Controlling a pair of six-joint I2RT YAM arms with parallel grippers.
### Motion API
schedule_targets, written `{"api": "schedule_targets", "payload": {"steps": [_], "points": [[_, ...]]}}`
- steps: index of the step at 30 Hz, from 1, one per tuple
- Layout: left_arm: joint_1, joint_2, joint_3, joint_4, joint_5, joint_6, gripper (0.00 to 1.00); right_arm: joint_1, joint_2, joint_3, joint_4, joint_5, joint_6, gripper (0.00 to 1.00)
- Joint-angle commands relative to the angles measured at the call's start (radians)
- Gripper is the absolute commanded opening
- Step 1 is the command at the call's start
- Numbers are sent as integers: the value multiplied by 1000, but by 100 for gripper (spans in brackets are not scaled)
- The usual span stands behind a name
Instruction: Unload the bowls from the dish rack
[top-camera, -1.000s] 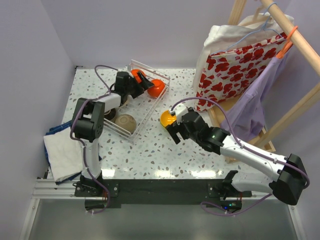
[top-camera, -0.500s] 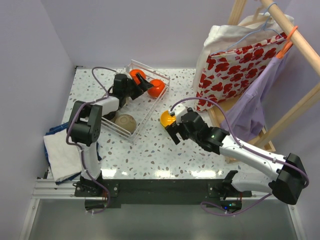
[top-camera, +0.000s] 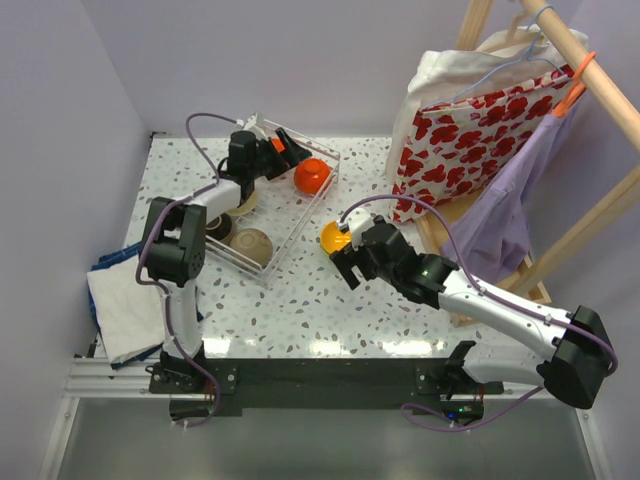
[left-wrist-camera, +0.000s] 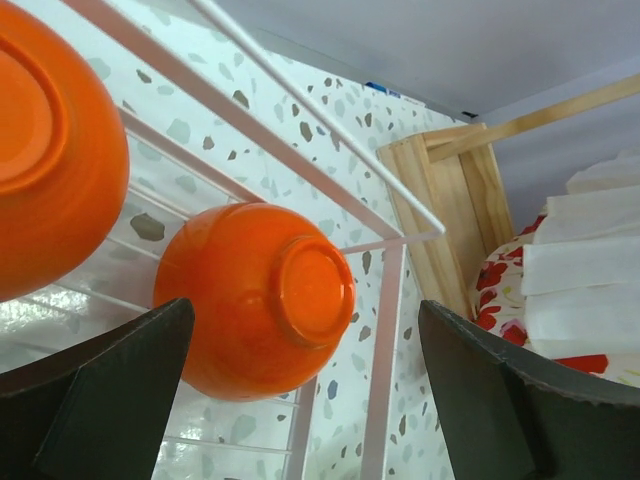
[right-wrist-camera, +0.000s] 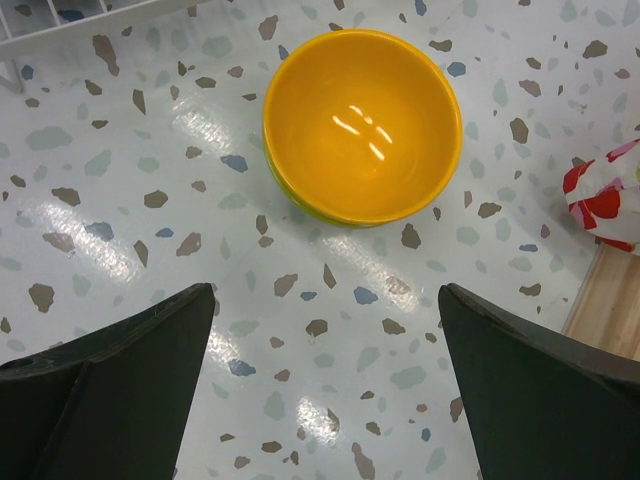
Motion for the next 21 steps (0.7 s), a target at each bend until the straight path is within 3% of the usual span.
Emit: {"api": "schedule_targets", "payload": {"steps": [1,21], "points": [[0,46,43,-24,9,56,100,0,0,0,34,-6,-1,99],[0,150,122,-111,68,64,100,0,31,11,38,-29,1,99]]}}
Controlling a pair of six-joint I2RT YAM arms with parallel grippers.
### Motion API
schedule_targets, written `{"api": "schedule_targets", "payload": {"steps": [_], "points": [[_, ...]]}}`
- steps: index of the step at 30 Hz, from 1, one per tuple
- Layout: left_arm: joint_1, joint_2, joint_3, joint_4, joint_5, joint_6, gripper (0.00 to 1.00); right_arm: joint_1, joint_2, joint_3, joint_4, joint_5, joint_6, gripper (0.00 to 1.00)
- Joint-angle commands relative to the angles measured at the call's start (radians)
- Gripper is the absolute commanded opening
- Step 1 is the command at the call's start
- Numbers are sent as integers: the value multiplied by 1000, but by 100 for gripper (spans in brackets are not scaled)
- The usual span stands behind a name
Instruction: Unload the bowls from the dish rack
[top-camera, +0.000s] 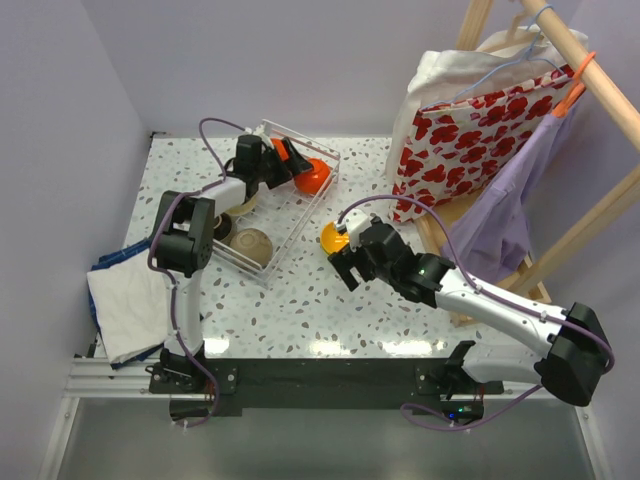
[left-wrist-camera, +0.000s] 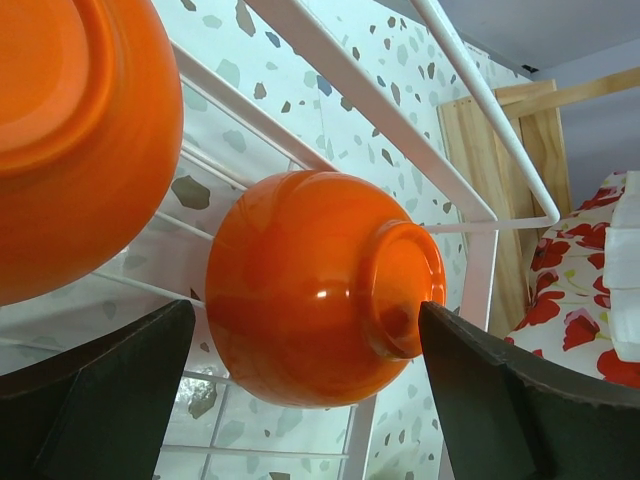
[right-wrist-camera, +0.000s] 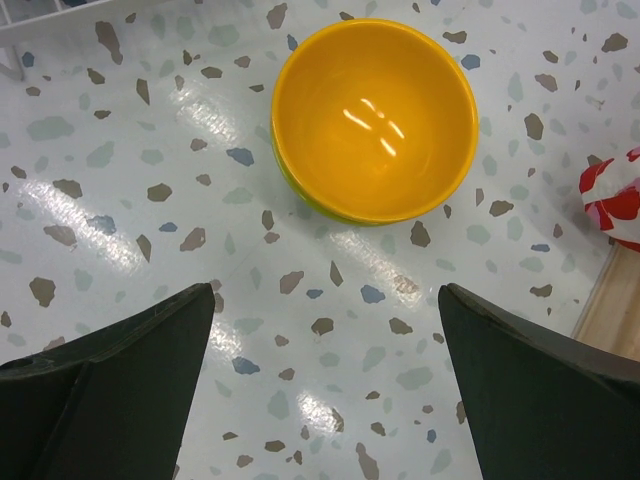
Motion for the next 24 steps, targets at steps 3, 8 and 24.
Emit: {"api": "schedule_targets", "payload": {"steps": [3,8,24], "points": [[0,29,25,12,76,-8,100,0,17,14,40,-19,1,99],[1,35,27,23,124,-41,100,0,25,20,42,-24,1,99],[6,3,-80,225,165,-296,96,0,20,12,39,-25,1,99]]}}
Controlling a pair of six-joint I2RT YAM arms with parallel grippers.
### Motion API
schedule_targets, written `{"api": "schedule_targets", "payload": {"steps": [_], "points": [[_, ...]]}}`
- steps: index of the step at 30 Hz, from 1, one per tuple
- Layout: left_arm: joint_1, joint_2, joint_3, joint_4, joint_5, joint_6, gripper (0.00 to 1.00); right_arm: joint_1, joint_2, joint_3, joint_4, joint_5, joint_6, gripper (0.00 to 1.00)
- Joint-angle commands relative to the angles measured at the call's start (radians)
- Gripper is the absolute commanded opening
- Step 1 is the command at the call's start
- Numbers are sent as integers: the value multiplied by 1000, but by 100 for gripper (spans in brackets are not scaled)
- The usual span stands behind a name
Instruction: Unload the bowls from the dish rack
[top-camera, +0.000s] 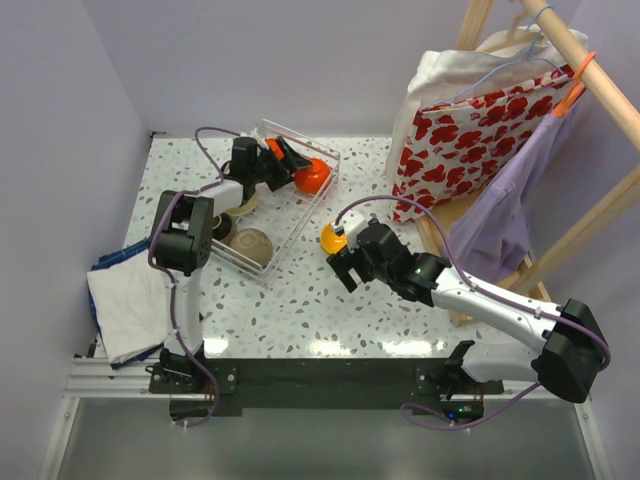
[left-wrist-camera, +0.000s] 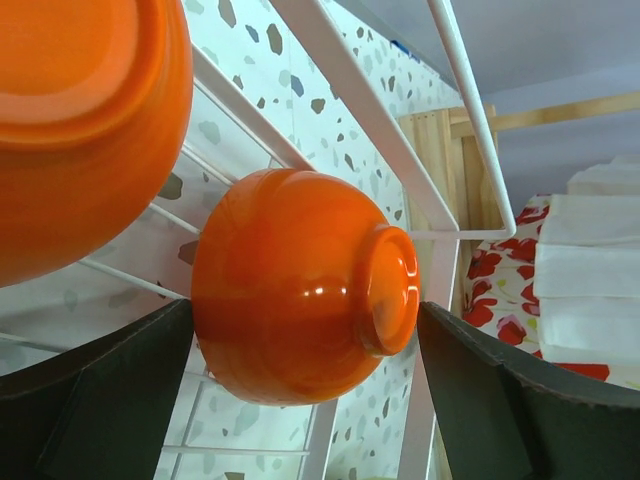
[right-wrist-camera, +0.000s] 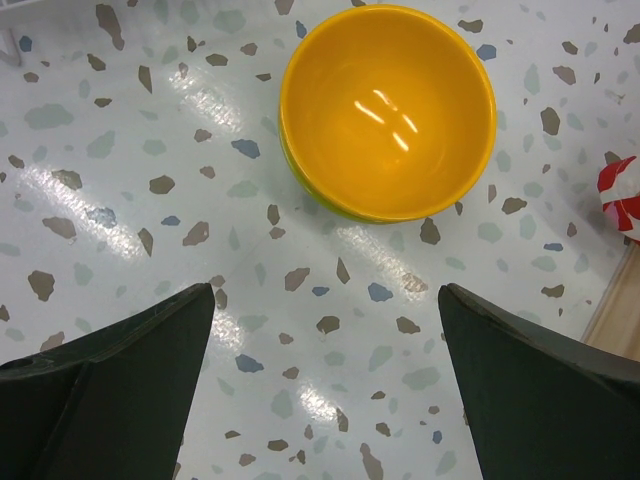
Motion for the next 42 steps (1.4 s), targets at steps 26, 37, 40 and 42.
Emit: {"api": "schedule_targets", "payload": {"steps": [26,37,40,42], "points": [[-14,-45,-91,187,42,-221,81,0,-6,-3,45,-15,3,99],[-14,-59,-143,249,-53,-361,87,-1,0,-9,46,-23,6,99],[-14,-56,-142,239,-61,-372,86,-1,0,-9,49,-23,6,99],[-14,-50,-143,239,-62,-382,86,-1,2,-9,49,-24,4,99]]}}
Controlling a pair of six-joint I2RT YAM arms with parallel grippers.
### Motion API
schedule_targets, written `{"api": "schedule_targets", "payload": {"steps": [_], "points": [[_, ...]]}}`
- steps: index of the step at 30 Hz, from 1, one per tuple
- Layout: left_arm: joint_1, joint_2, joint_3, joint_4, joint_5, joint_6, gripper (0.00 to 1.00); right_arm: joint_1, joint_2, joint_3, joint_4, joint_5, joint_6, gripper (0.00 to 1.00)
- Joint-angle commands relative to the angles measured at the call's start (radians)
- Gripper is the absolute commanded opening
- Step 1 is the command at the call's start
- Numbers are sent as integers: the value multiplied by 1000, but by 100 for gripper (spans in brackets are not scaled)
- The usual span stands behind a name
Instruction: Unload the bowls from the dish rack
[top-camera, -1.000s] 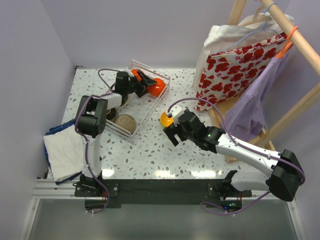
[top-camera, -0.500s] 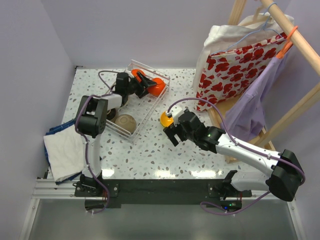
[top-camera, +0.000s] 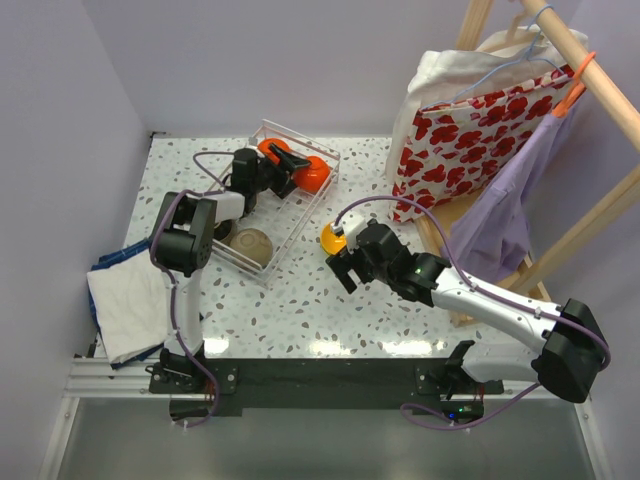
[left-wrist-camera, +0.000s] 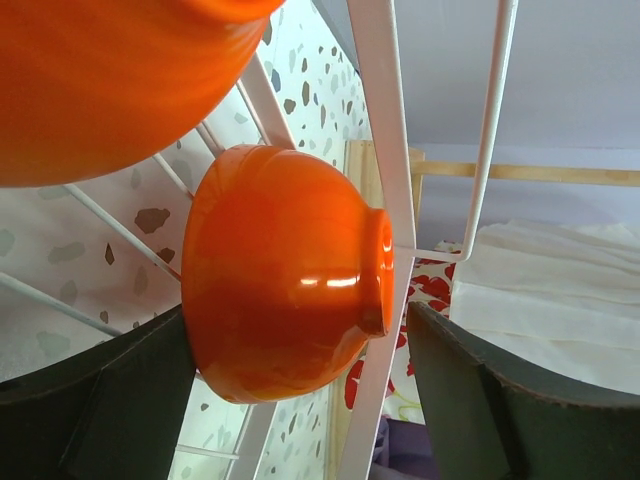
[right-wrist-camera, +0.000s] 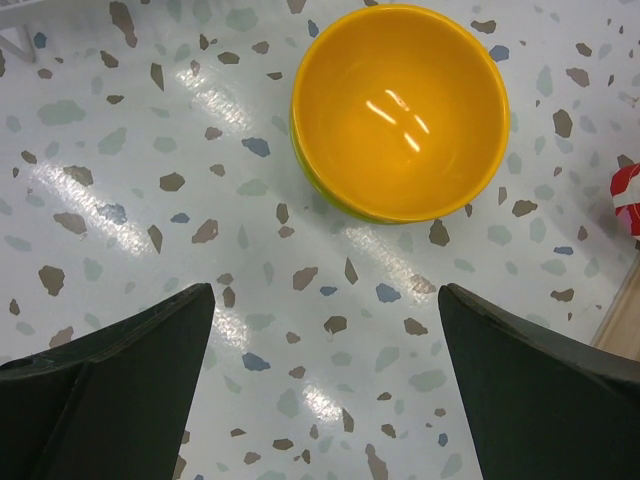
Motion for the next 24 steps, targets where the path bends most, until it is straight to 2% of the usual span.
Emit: {"api": "schedule_targets", "payload": {"steps": [1,10,11,16,24], "points": [[-4,-39,-9,27,-26,-41,86,0,2,-6,48,-3,2,99],[-4,-25,-4,18,-23,-38,79,0,3,-8,52,-4,2,99],[-6,-25,-4,20,-23,-36,75,-1,3,-8,52,-6,2,99],[-5,-25,-3,41,-12,-38,68,-1,-1,-8,50,-6,2,99],[-4,-54,-13,73,-3,-23,49,-1,-24,-17,41,5,7,99]]}}
